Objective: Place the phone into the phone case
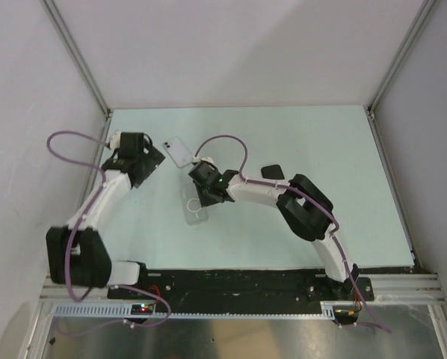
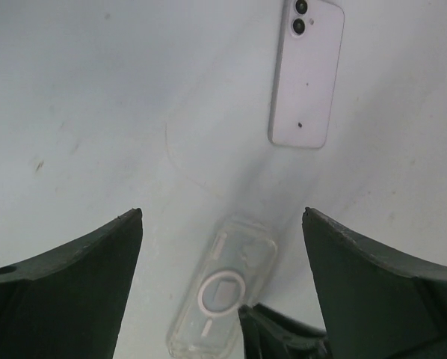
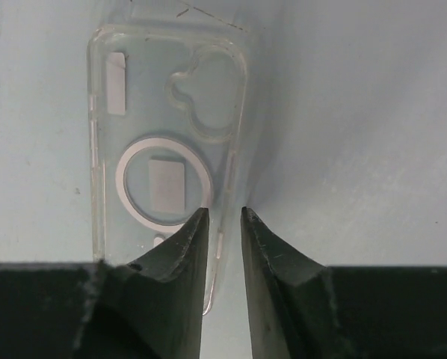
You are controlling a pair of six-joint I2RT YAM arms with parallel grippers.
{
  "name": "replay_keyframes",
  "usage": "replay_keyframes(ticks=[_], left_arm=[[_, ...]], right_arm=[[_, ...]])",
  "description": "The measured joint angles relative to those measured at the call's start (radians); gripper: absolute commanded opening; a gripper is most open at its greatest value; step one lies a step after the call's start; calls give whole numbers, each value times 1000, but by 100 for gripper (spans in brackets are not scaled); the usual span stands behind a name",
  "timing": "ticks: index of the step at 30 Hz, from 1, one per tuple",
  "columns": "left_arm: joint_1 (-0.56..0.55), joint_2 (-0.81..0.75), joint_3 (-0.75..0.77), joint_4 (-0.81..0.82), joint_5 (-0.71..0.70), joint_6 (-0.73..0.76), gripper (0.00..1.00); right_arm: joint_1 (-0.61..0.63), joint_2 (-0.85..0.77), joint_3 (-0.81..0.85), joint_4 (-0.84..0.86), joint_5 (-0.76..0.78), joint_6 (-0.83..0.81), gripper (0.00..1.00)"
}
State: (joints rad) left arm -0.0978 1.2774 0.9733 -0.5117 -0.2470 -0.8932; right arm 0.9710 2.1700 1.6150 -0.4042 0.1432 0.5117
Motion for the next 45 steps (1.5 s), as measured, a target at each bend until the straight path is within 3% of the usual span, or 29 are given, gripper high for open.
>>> replay_keyframes(ticks=[6,14,23,28,31,45], left_arm=[[23,304,221,-7,43,142,96],[20,662,508,-11,77,205,96],[-8,891,754,-74,67,206,97],[-32,963,894,-130,48,213,95],[-50,995,953,-159,23,211,92],[-71,1069,1006,-296,-47,151,90]], right_arm=[[-1,7,3,-10,6,-12,10],[-23,-68,-115,22,33,-44,8],[-95,-150,-220,4,56,-119,20],[-114,-163,-229,-8,51,-143,59],[-126,-181,-240,-10,39,-155,73],[-174,-455,-355,10,-66,-142,79]])
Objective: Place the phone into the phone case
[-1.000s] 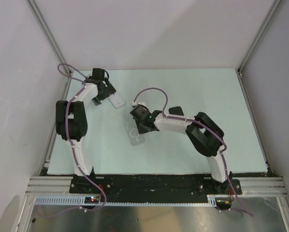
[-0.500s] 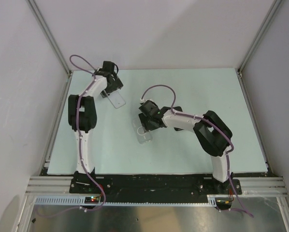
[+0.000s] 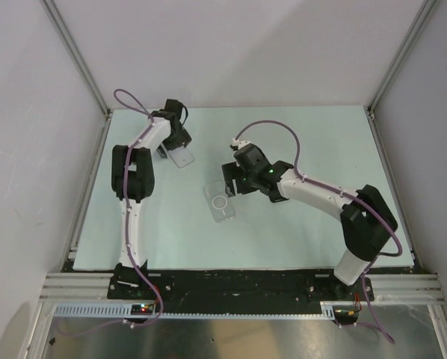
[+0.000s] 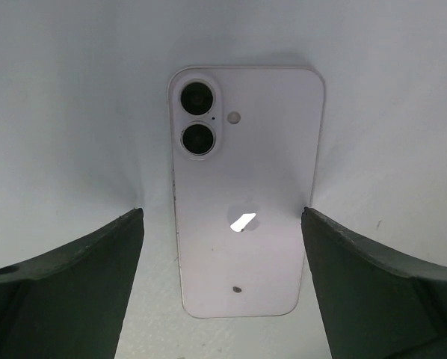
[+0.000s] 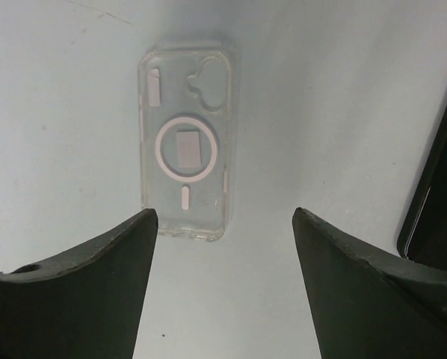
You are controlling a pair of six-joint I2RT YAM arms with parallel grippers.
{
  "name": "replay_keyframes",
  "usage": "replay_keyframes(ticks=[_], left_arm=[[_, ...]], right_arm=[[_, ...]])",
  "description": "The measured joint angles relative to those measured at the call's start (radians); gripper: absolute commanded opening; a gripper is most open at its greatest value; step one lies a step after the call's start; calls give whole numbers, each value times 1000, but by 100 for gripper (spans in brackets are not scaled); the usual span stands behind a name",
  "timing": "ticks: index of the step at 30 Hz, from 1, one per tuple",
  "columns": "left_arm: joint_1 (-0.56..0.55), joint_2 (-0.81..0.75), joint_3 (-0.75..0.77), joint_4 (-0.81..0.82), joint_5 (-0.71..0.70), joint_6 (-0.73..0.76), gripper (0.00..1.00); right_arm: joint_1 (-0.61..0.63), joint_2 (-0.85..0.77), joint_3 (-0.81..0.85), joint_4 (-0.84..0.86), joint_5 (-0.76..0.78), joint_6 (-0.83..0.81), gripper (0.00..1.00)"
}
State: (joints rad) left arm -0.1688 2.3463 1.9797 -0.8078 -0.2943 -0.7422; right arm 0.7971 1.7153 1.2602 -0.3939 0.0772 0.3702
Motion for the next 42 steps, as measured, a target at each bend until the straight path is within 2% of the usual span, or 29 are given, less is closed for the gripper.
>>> replay_keyframes(ticks=[6,11,24,36,42], left_arm=[[-12,30,66,-27,1,-2,90],[-29,47,93,-48,0,-12,84],[-35,54,98,-128,-23,-80,77],[-35,54,89,-150,-20,-96,82],[-34,37,54,-128,-9,-96,74]], right_arm=[[-8,-96,-53,14,-15,3,79],[-27,-142,-89,23,-32,3,79],[-68,-176,-126,34,-96,3,78],[-84,-190,-145,48,-130,4,78],[-96,-200,-155,49,-139,4,78]])
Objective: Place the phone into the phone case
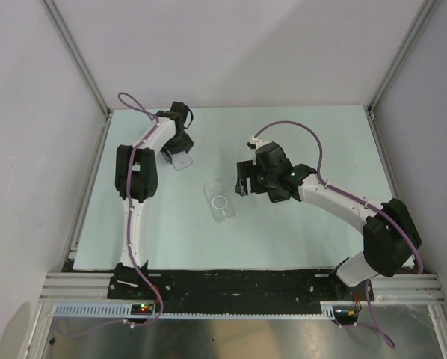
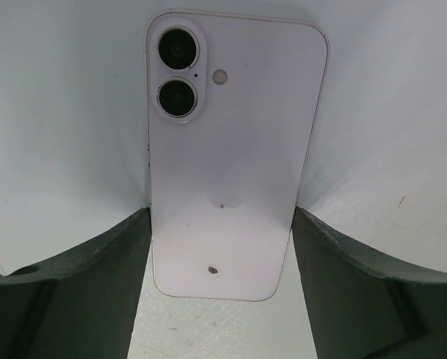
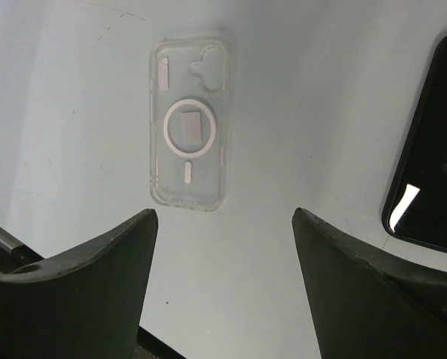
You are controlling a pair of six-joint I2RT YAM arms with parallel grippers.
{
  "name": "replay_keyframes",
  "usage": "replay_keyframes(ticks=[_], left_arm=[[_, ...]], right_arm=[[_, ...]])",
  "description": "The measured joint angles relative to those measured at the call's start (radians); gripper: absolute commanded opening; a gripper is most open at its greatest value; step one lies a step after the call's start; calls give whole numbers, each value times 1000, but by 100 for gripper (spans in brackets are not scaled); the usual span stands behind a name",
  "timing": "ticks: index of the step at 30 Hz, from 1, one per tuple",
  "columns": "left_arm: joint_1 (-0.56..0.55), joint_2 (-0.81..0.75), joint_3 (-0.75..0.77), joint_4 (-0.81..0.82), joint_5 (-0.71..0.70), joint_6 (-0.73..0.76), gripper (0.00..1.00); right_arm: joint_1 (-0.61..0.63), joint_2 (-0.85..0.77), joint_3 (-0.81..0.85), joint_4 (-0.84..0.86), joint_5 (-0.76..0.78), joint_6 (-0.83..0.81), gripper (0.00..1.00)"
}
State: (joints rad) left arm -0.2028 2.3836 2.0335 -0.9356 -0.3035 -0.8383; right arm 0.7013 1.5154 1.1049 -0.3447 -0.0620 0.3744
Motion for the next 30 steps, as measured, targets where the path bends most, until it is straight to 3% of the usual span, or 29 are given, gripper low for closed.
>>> replay_keyframes(ticks=[3,7,13,25,30], left_arm=[[0,-21,-34,5,5,1,63],[-1,-52,-86,10,17,0,59],[-11,-158,-262,55,23,1,58],[-148,-563,-877,237,59,-71,59],[-216,-661,-997,271,61,-98,65]], right_arm=[[-3,-3,-3,3,0,0,78],[-8,-5,-8,6,0,2,78],[-12,-5,-11,7,-3,6,78],[-11,0,-11,24,-16,10,78],[6,33,-11,43,-18,9,81]])
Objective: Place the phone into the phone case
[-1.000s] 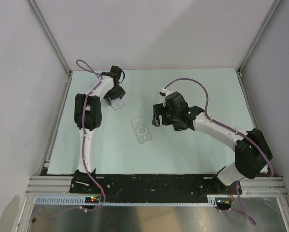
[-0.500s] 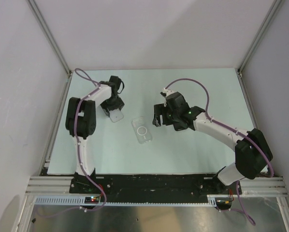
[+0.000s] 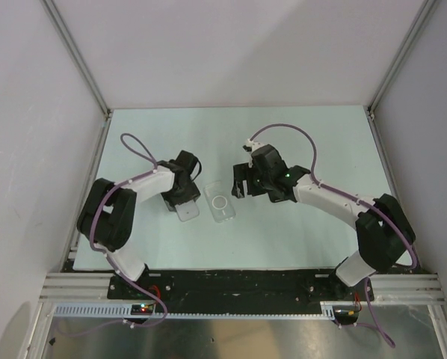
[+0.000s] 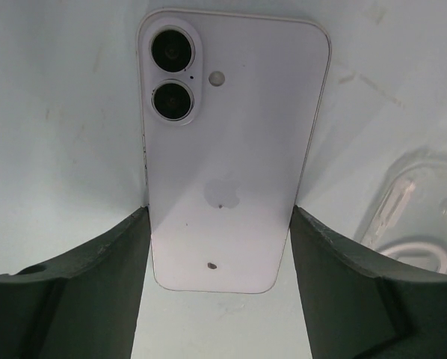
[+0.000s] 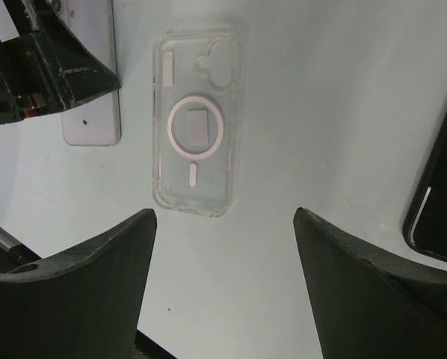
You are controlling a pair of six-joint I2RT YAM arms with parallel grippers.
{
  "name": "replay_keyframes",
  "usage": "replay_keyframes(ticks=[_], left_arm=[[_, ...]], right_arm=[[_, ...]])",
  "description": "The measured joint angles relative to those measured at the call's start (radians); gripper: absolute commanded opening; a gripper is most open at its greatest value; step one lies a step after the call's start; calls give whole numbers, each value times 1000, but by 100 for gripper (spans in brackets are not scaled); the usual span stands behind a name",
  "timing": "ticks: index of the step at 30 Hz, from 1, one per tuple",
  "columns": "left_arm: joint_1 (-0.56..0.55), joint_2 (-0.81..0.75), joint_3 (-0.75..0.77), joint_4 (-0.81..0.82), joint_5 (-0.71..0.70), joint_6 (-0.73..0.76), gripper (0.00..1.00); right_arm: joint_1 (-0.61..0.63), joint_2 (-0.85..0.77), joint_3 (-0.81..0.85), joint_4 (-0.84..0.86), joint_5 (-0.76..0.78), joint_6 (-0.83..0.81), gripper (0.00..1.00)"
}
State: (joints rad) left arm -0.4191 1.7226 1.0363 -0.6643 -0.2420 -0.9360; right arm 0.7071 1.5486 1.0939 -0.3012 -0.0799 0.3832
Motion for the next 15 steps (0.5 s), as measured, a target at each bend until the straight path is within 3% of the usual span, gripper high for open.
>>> replay_keyframes(ticks=[6,15], left_arm=[[-22,-80,-88,29,23,-10,96],[2,-123,-105,35,68,25,99]], right_arm=[[46,45,-1,24,8,-11,88],[137,113,3,63,81,-37,91]])
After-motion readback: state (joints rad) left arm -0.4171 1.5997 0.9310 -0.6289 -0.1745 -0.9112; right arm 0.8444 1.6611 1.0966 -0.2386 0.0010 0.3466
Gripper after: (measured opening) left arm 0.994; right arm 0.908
